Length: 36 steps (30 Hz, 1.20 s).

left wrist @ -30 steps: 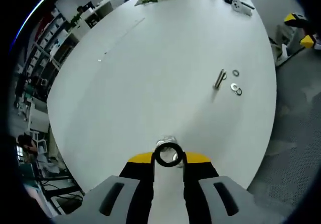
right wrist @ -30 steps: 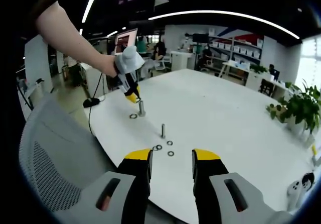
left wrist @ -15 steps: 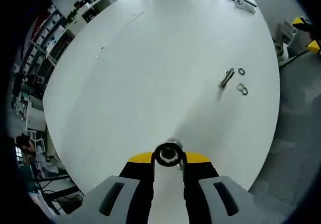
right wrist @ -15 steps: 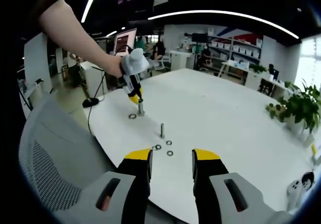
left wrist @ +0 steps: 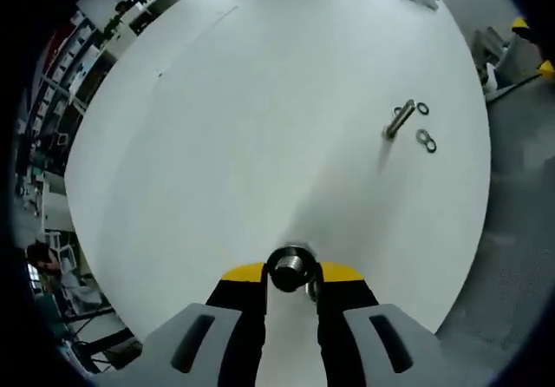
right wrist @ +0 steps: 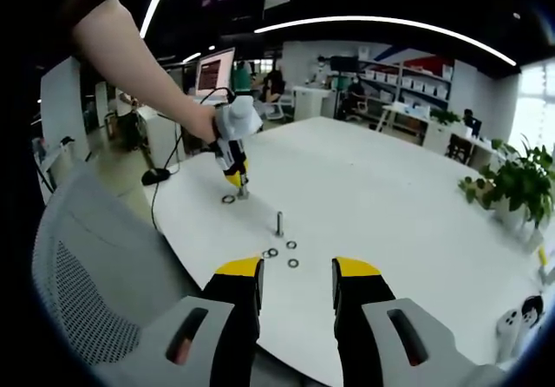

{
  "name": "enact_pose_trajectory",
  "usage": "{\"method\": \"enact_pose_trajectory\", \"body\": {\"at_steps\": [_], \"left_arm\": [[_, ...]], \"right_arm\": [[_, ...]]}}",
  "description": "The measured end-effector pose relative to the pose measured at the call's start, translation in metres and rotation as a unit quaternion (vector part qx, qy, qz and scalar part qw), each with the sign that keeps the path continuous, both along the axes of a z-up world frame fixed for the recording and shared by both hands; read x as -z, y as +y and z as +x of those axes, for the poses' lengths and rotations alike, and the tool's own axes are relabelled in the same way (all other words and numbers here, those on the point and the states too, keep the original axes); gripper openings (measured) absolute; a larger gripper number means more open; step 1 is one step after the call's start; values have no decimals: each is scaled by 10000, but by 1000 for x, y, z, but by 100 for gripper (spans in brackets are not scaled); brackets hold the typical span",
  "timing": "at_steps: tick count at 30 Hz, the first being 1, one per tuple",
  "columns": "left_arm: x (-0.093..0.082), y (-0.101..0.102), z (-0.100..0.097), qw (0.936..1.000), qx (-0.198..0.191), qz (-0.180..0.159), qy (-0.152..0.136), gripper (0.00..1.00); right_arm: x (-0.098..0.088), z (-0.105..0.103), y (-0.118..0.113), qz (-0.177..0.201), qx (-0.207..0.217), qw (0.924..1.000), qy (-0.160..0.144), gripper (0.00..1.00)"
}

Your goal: Place the washer onto the threaded stud by aligning its center hole with the stud, sliding it down to the base, and recovering from edge contact or off-axis alignment until the washer reaches the visible bottom stop.

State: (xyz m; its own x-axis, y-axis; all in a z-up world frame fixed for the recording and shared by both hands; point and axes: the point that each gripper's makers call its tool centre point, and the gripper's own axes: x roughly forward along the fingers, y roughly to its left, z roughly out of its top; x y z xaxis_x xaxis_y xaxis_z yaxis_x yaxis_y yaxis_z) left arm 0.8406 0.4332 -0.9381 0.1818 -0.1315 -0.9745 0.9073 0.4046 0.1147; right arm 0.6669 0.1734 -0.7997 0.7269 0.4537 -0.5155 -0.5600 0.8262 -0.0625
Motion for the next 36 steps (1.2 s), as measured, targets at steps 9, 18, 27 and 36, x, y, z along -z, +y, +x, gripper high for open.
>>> {"method": "enact_pose_trajectory", "body": {"at_steps": [9, 18, 27, 36], "left_arm": [[5, -8, -10, 9999, 8, 89, 101, 19], [10, -9, -15, 9993, -282, -90, 236, 20], [8, -3, -18, 9983, -471, -263, 209, 23], [9, 14, -30, 9947, -920, -392, 244, 29]], "right_arm": [[2, 0, 0, -18, 17, 10000, 37, 34], [2, 0, 0, -27, 1, 10000, 57, 34], [2, 0, 1, -5, -8, 10000, 51, 34], [2, -1, 2, -15, -53, 10000, 44, 34]]}}
